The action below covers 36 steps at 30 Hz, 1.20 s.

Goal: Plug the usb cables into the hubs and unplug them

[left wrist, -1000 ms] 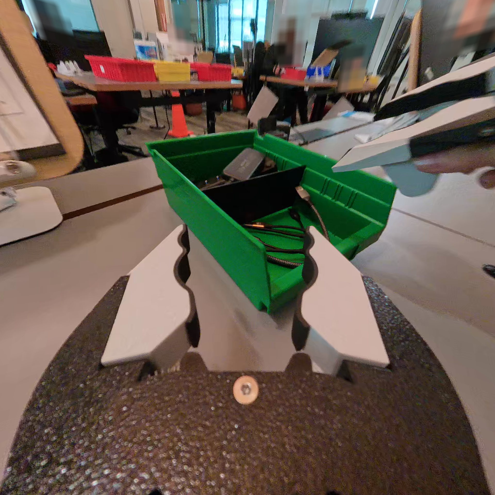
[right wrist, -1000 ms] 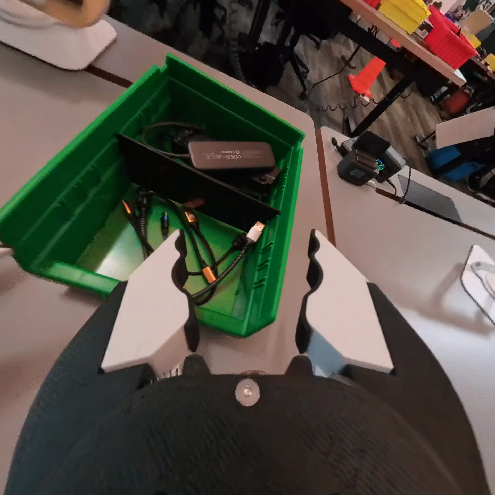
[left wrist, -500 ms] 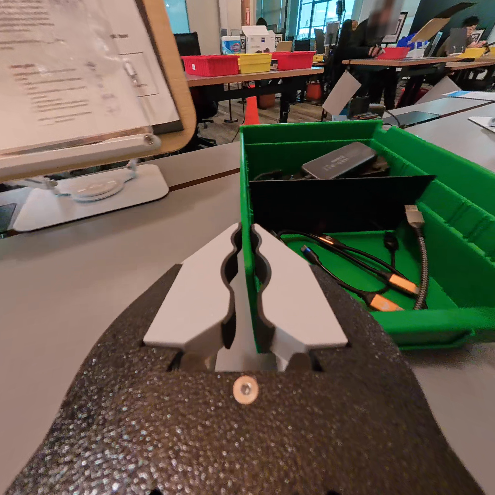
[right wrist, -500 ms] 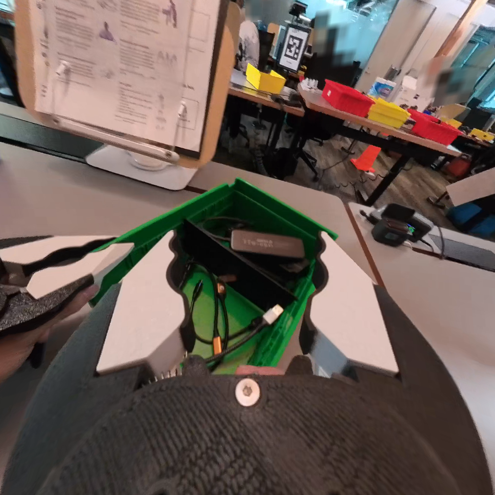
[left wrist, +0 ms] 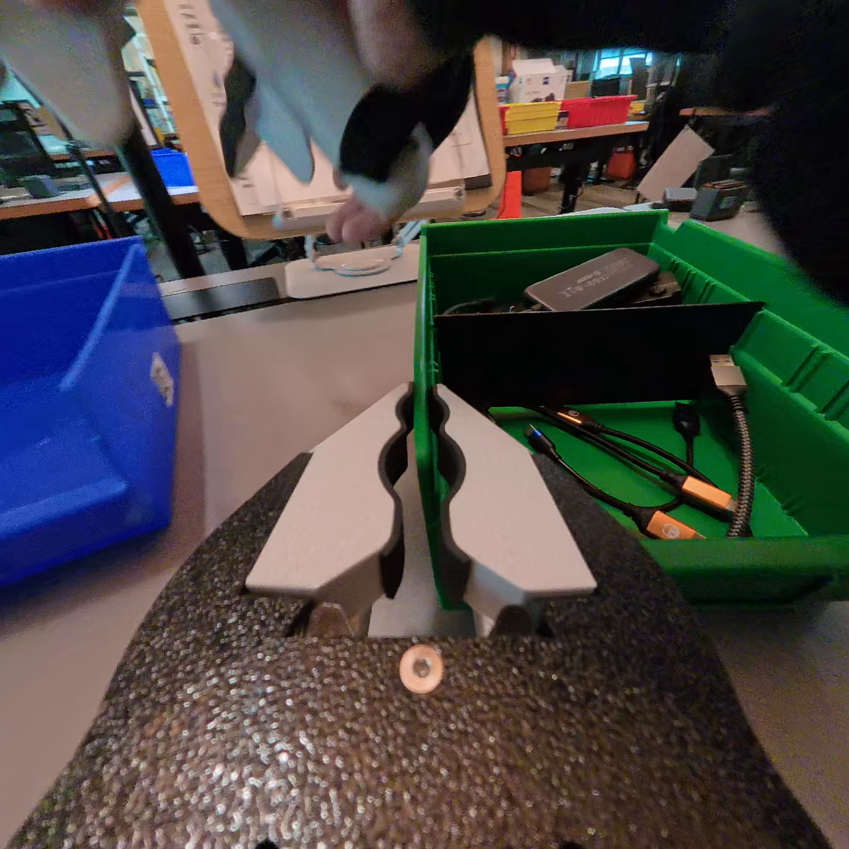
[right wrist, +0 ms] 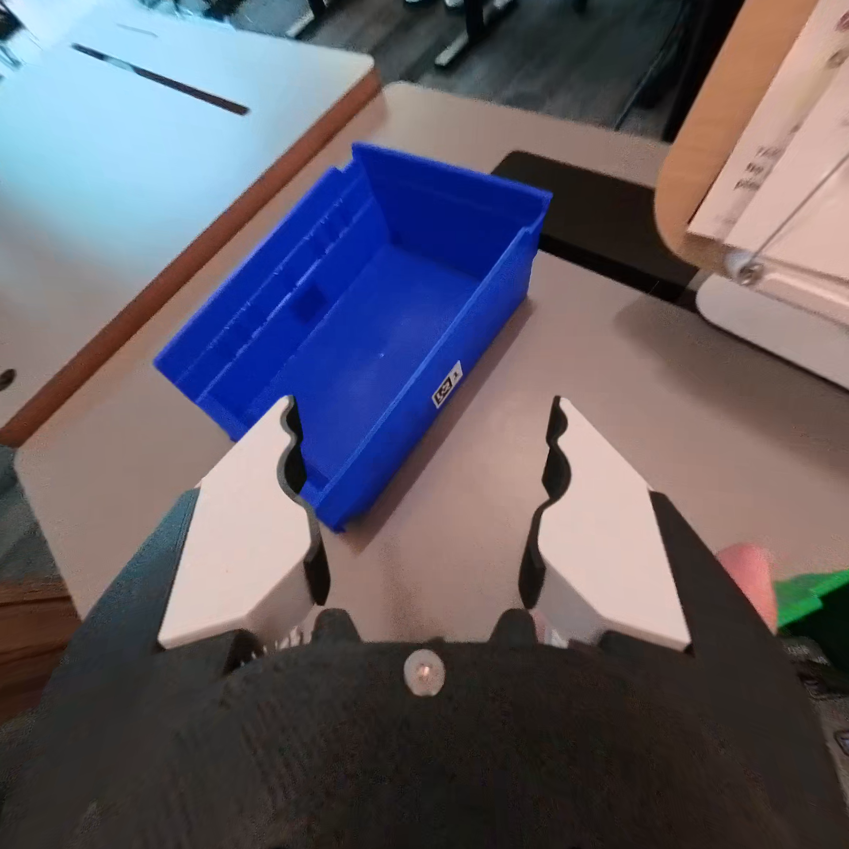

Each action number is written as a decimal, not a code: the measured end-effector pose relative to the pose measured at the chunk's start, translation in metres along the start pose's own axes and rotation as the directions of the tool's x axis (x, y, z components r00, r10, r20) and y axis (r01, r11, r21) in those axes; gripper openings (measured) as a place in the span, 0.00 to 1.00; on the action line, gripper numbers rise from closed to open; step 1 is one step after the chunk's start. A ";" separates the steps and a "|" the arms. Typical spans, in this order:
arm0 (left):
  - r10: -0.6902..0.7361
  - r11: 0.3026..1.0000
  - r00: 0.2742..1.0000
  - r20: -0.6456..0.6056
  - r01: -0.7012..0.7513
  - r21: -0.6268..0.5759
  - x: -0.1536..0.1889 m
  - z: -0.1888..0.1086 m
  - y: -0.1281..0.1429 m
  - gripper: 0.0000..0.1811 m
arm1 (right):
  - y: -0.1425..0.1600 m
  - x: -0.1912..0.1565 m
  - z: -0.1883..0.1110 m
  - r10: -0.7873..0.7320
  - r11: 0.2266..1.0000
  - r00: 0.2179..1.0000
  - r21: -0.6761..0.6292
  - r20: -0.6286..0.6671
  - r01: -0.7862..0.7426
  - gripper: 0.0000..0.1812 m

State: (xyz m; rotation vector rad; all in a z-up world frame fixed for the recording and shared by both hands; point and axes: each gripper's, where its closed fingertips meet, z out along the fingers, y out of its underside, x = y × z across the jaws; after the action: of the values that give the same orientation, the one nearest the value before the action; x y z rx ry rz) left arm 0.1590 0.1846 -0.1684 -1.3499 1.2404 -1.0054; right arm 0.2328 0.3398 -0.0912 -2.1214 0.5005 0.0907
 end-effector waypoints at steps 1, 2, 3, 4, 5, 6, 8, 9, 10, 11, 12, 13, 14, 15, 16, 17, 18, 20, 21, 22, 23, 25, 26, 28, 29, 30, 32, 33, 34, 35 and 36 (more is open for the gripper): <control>-0.003 1.000 1.000 0.015 0.003 -0.001 -0.008 -0.007 0.001 0.02 | 0.005 0.000 0.021 0.021 0.999 1.000 -0.035 -0.021 -0.022 0.58; -0.004 1.000 1.000 0.031 0.004 -0.003 -0.015 -0.012 0.003 0.02 | 0.009 0.000 0.040 0.054 0.997 0.997 -0.060 -0.046 -0.057 0.58; -0.003 1.000 0.999 0.048 0.003 -0.005 -0.022 -0.017 0.004 0.02 | 0.014 -0.001 0.057 0.084 0.993 0.994 -0.082 -0.063 -0.089 0.58; -0.010 1.000 0.998 0.062 0.010 -0.005 -0.029 -0.020 0.005 0.02 | 0.020 -0.001 0.072 0.102 0.988 0.991 -0.105 -0.083 -0.110 0.56; -0.023 1.000 0.997 0.074 0.024 -0.002 -0.035 -0.022 0.005 0.02 | 0.026 -0.001 0.087 0.124 0.983 0.987 -0.124 -0.104 -0.136 0.56; -0.033 0.999 0.996 0.084 0.033 0.001 -0.041 -0.024 0.006 0.02 | 0.030 -0.003 0.099 0.148 0.978 0.982 -0.132 -0.115 -0.163 0.55; -0.044 0.999 0.994 0.104 0.044 0.004 -0.050 -0.027 0.007 0.02 | 0.037 -0.007 0.119 0.160 0.972 0.979 -0.153 -0.125 -0.178 0.47; -0.043 0.999 0.992 0.115 0.043 0.003 -0.054 -0.029 0.007 0.02 | 0.042 -0.009 0.128 0.158 0.968 0.979 -0.175 -0.125 -0.179 0.45; -0.039 0.999 0.991 0.126 0.039 0.002 -0.057 -0.031 0.008 0.02 | 0.048 -0.011 0.136 0.150 0.963 0.981 -0.206 -0.122 -0.173 0.43; -0.036 0.999 0.990 0.139 0.036 0.002 -0.060 -0.032 0.008 0.02 | 0.057 -0.013 0.142 0.129 0.957 0.983 -0.244 -0.130 -0.157 0.38; -0.033 0.999 0.988 0.149 0.034 0.001 -0.063 -0.033 0.008 0.01 | 0.061 -0.008 0.145 0.105 0.954 0.979 -0.259 -0.175 -0.148 0.34; -0.031 0.999 0.987 0.157 0.032 0.001 -0.065 -0.035 0.008 0.02 | 0.061 0.001 0.146 0.058 0.959 0.971 -0.258 -0.233 -0.119 0.22; -0.028 1.000 0.986 0.165 0.028 0.001 -0.067 -0.036 0.009 0.02 | 0.059 0.005 0.146 0.020 0.962 0.968 -0.259 -0.250 -0.086 0.15; -0.023 1.000 0.985 0.169 0.024 0.001 -0.069 -0.037 0.009 0.02 | 0.059 0.007 0.145 0.050 0.960 0.966 -0.255 -0.254 -0.117 0.11; -0.019 1.000 0.985 0.170 0.020 0.000 -0.071 -0.039 0.009 0.02 | 0.055 0.008 0.143 0.081 0.961 0.969 -0.241 -0.233 -0.138 0.09; -0.013 1.000 0.985 0.171 0.013 -0.001 -0.073 -0.040 0.009 0.02 | 0.050 0.007 0.140 0.083 0.962 0.975 -0.238 -0.206 -0.132 0.08; -0.002 1.000 0.985 0.170 0.003 -0.004 -0.075 -0.041 0.010 0.02 | 0.045 0.009 0.134 0.062 0.962 0.980 -0.249 -0.190 -0.110 0.07; 0.041 0.999 0.985 0.166 -0.038 -0.019 -0.081 -0.044 0.011 0.03 | 0.025 0.008 0.116 0.034 0.965 0.990 -0.255 -0.137 -0.068 0.07; 0.069 0.997 0.981 0.182 -0.065 -0.029 -0.086 -0.045 0.011 0.03 | 0.011 0.010 0.102 0.016 0.969 0.993 -0.243 -0.114 -0.044 0.06; 0.101 0.995 0.976 0.190 -0.096 -0.036 -0.090 -0.047 0.011 0.03 | -0.007 0.011 0.088 0.002 0.976 0.996 -0.217 -0.094 -0.022 0.05; 0.109 0.994 0.975 0.193 -0.103 -0.041 -0.093 -0.048 0.012 0.04 | -0.028 0.013 0.069 0.042 0.987 0.998 -0.154 -0.054 -0.050 0.05; 0.133 0.991 0.969 0.208 -0.126 -0.050 -0.101 -0.050 0.013 0.04 | -0.066 0.027 0.025 0.070 0.995 0.997 -0.068 -0.022 -0.072 0.03; 0.137 0.990 0.967 0.214 -0.128 -0.053 -0.106 -0.052 0.013 0.04 | -0.084 0.034 -0.001 0.104 0.995 0.994 -0.005 0.017 -0.104 0.03; 0.131 0.991 0.967 0.219 -0.122 -0.055 -0.118 -0.054 0.014 0.04 | -0.110 0.059 -0.055 0.104 0.991 0.994 0.078 0.027 -0.106 0.02; 0.125 0.992 0.966 0.226 -0.115 -0.056 -0.126 -0.055 0.015 0.04 | -0.118 0.074 -0.085 0.107 0.987 0.994 0.122 0.024 -0.109 0.02; 0.108 0.994 0.966 0.235 -0.098 -0.056 -0.136 -0.057 0.016 0.04 | -0.123 0.091 -0.112 0.107 0.981 0.994 0.164 0.015 -0.108 0.02; 0.066 0.997 0.966 0.250 -0.053 -0.056 -0.158 -0.059 0.017 0.04 | -0.116 0.137 -0.163 0.093 0.978 0.993 0.193 -0.071 -0.078 0.02; 0.045 0.998 0.965 0.257 -0.031 -0.056 -0.170 -0.061 0.018 0.04 | -0.106 0.162 -0.186 0.103 0.977 0.988 0.198 -0.112 -0.079 0.02; 0.025 0.998 0.964 0.265 -0.011 -0.055 -0.183 -0.062 0.019 0.04 | -0.092 0.188 -0.207 0.109 0.979 0.981 0.188 -0.162 -0.078 0.02; 0.008 0.998 0.962 0.274 0.007 -0.056 -0.197 -0.064 0.020 0.04 | -0.073 0.215 -0.225 0.122 0.981 0.969 0.172 -0.214 -0.085 0.03; -0.012 0.998 0.958 0.286 0.028 -0.054 -0.210 -0.066 0.021 0.03 | -0.050 0.241 -0.242 0.142 0.982 0.956 0.155 -0.256 -0.104 0.02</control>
State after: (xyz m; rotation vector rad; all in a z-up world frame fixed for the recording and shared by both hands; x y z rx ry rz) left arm 0.0646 0.3845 -0.1689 -1.4957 1.0455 -0.7608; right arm 0.4421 0.0917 0.0251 -1.9726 0.7763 -0.1571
